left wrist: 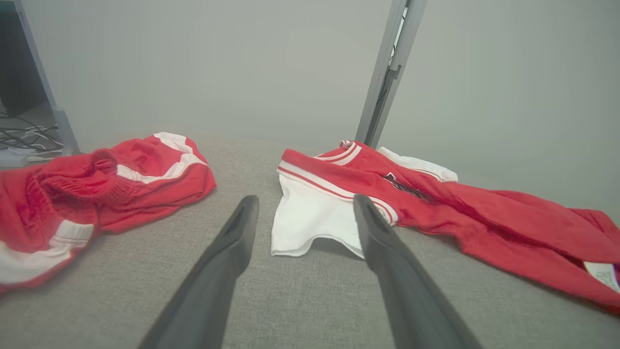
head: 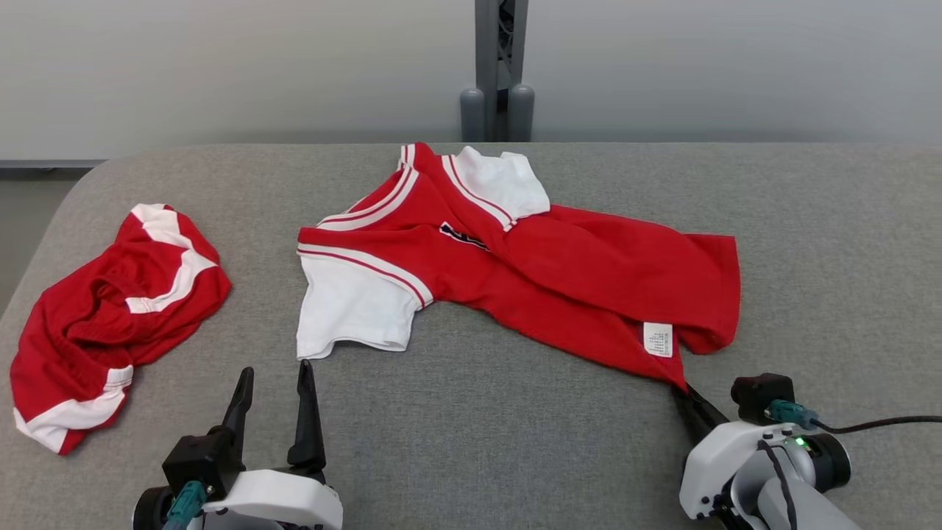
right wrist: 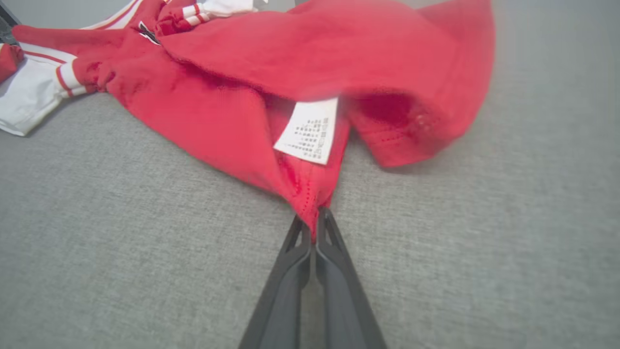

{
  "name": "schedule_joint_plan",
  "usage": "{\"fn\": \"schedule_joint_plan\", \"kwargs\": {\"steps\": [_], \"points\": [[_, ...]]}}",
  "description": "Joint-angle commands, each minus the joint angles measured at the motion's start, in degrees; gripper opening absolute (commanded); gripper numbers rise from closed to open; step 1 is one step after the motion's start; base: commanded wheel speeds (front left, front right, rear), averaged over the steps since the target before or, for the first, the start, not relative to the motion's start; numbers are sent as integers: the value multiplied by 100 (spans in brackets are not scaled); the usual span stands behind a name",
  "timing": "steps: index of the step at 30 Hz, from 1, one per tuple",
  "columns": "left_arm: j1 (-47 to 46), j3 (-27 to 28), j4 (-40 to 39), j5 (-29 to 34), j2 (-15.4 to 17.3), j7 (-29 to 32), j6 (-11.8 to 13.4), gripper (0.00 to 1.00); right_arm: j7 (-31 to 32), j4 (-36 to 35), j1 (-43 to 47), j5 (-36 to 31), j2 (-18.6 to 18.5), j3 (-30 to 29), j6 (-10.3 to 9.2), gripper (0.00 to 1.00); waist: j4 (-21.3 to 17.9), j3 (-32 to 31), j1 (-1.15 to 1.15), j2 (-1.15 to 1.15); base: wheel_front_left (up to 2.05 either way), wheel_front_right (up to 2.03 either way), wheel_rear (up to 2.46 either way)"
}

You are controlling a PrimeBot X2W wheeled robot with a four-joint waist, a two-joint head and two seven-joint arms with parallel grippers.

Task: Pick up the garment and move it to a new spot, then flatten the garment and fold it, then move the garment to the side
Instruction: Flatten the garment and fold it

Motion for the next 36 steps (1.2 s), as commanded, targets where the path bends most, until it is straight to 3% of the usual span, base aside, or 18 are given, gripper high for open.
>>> {"fn": "schedule_joint_plan", "kwargs": {"steps": [1, 15, 22, 23, 24, 30, 36], "points": [[-93, 24, 1, -15, 39, -23, 9, 100, -1, -35, 84, -44, -63, -21, -2, 0, -89, 0, 0, 0, 0, 0, 0], [-52, 30, 78, -28, 90, -35, -1, 100, 0, -654, 739, -572, -691, -993, -2, 0, -602, -88, 0, 0, 0, 0, 0], [8, -27, 95, -85, 93, 32, -6, 100, 0, -623, 975, -704, -658, -1248, -2, 0, -690, -182, 0, 0, 0, 0, 0], [21, -31, 100, -89, 92, 34, -9, 100, -1, -611, 987, -677, -630, -1247, -2, 32, -698, -201, 0, 0, 0, 0, 0], [32, -32, 102, -86, 93, 40, -11, 100, -1, -647, 994, -675, -631, -1282, -2, 100, -705, -218, 0, 0, 0, 0, 0], [124, -7, 50, -135, 120, 29, 29, 100, 0, -1232, 1098, -934, -670, -1664, -2, 100, -739, -313, 0, 0, 0, 0, 0], [238, 10, -87, -150, 151, 11, 75, 100, -1, -2375, 1285, -1173, -472, -1888, -2, 100, -782, -439, 0, 0, 0, 0, 0]]}}
